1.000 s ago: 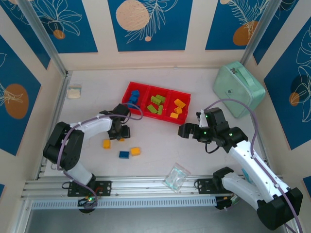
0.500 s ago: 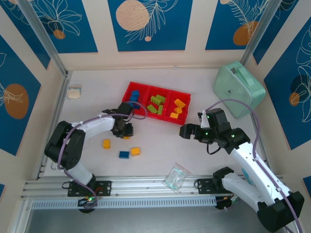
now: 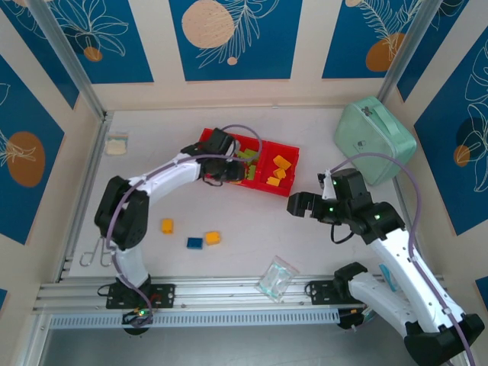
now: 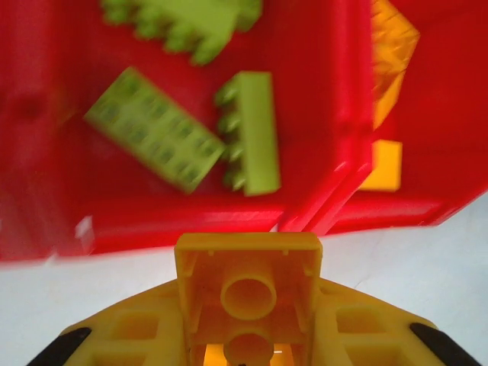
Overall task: Sort the legos into containers by color
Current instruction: Place the lego in the container.
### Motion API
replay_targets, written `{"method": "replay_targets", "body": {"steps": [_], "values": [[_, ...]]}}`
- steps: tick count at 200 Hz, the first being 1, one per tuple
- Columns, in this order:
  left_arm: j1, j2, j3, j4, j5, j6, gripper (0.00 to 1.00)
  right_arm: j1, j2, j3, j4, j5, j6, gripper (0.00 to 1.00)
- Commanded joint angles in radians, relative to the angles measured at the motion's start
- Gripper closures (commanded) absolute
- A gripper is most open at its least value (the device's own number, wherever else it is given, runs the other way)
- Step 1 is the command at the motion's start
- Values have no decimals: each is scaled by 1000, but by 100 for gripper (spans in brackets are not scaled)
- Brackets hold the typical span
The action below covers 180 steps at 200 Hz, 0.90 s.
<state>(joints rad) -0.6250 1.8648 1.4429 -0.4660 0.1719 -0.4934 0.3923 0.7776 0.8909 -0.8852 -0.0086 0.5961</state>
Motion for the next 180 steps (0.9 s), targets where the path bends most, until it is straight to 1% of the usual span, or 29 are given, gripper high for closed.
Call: {"method": "replay_targets", "body": {"steps": [1,35,57,74,89,100,114,140,149,161,180], "values": [[-35,94,136,12,77,42,75,-2,-44,28,-73,26,18,1],[-89,239,354,23,50,43,74,5,-92,26,-102,34,65,1],[-123,316,446,67,15,31,73,6,-108,45,-144,54,73,1],[-138,379,514,69,-12,29,72,8,-121,61,-172,59,82,1],[-150,430,569,44,-57,31,71,11,-138,63,-183,54,98,1],[-153,455,595,24,-79,27,66,14,-151,61,-193,53,109,1],[-155,462,586,33,-83,24,62,16,-172,58,-210,60,111,1],[-160,424,551,34,-123,37,50,16,-199,38,-223,75,119,1],[-162,398,537,17,-147,50,42,16,-198,32,-220,73,122,1],[-166,349,504,6,-196,65,28,16,-194,26,-210,63,122,1],[-169,257,441,-8,-256,93,16,16,-178,17,-180,41,116,1]]}}
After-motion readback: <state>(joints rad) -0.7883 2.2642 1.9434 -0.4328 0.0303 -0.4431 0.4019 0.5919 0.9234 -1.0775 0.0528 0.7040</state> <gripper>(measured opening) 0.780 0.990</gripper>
